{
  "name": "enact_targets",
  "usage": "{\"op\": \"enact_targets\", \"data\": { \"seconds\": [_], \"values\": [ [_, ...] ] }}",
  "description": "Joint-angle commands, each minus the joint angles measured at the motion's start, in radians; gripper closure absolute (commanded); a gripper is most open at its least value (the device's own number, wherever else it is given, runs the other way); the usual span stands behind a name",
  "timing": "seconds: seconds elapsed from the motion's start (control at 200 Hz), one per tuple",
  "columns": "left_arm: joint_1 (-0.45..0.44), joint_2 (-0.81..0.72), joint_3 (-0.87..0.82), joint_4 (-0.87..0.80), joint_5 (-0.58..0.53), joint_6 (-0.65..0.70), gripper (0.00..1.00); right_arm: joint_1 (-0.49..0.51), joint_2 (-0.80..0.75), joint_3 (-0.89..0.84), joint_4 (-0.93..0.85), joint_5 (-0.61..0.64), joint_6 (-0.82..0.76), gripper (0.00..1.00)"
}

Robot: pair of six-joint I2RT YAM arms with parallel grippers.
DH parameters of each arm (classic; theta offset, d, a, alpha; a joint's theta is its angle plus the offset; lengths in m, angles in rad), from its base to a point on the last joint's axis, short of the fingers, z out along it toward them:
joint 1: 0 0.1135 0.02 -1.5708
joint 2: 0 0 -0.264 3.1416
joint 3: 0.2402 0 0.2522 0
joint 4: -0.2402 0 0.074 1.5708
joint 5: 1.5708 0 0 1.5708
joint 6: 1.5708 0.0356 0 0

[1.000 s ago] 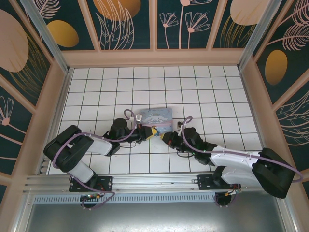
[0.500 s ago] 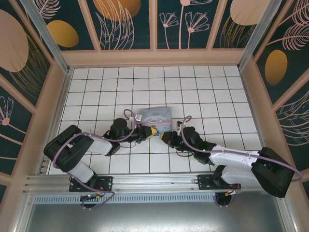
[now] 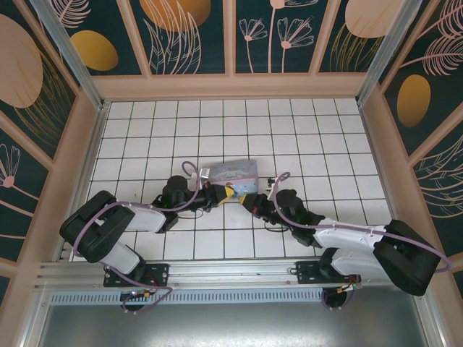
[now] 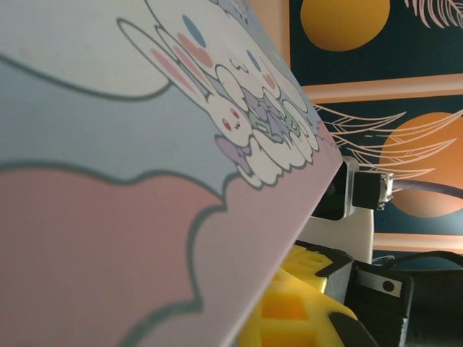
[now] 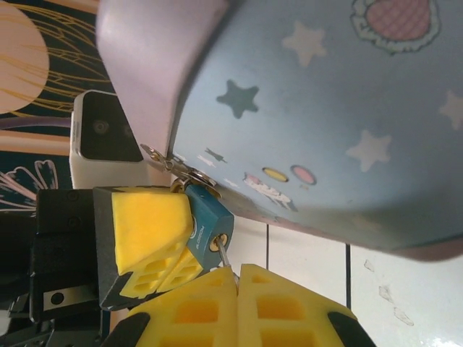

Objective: Unlock a padlock with a key

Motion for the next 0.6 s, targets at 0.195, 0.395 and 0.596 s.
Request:
{"op": "enact_targets", "data": {
  "seconds": [0.195,0.395,0.596],
  "values": [
    [-0.012,-0.045,0.014,0.074,0.092,-0.025,1.0,-0.053,0.027,-0.041,0.187,-0.055,-0.068,1.0],
    [-0.011,-0.044,0.012,0.08,0.09,-0.024,1.0,-0.049,0.06,-0.04,0.255,-0.086,-0.042,1.0],
    [-0.013,-0.038,0.011,0.073,0.08,-0.016,1.0,-0.006,0.115,0.02,0.278,-0.096,-0.045,1.0]
  ]
}}
